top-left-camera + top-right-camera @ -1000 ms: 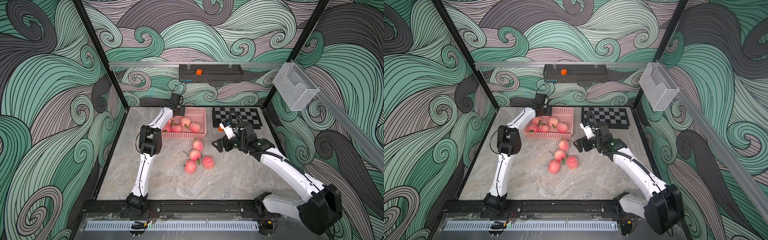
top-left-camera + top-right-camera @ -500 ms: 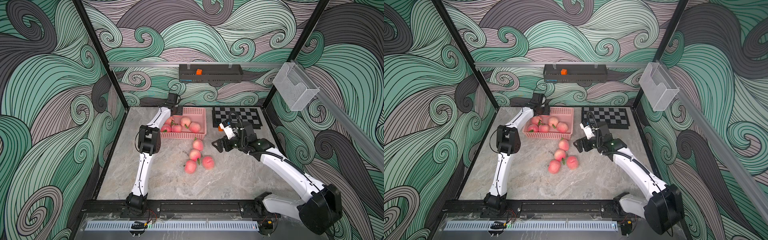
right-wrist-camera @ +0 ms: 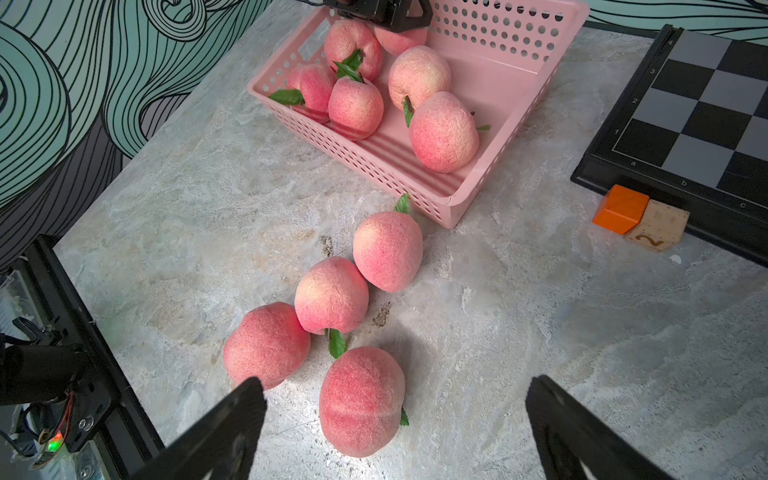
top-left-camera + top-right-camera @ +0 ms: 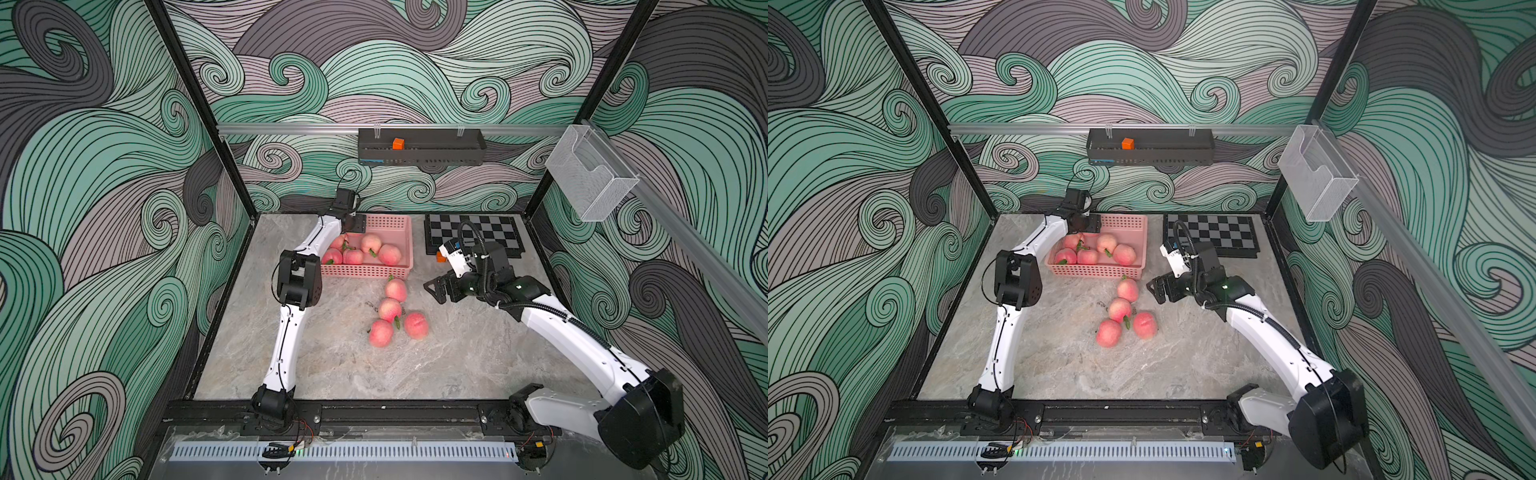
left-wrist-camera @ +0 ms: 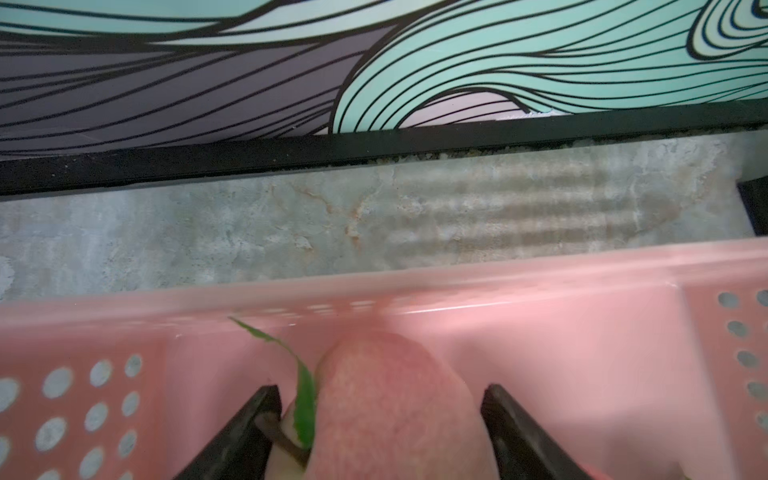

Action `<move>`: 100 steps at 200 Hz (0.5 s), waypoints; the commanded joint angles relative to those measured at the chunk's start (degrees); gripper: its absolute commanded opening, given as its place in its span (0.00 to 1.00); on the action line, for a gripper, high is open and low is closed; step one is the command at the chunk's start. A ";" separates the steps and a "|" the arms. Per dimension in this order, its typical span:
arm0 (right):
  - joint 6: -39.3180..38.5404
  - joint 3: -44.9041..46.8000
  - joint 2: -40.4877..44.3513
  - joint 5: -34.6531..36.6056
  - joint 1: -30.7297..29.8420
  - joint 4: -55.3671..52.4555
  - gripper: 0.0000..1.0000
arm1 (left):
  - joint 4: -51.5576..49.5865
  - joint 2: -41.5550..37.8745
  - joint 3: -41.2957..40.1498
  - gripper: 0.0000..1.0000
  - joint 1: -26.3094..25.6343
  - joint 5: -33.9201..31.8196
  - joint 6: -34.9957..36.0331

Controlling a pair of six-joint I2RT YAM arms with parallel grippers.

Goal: Put the peaches into the basket
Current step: Place the peach in the basket.

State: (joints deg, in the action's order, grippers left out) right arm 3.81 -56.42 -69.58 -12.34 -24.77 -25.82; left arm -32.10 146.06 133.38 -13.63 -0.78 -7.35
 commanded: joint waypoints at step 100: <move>-0.01 -0.34 3.49 0.05 0.25 -1.59 0.99 | -1.37 -4.66 1.89 0.90 0.19 3.00 0.05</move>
State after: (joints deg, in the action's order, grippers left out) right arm 3.81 -56.42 -67.35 -12.14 -24.77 -26.37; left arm -31.90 145.91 133.40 -13.63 0.73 -7.66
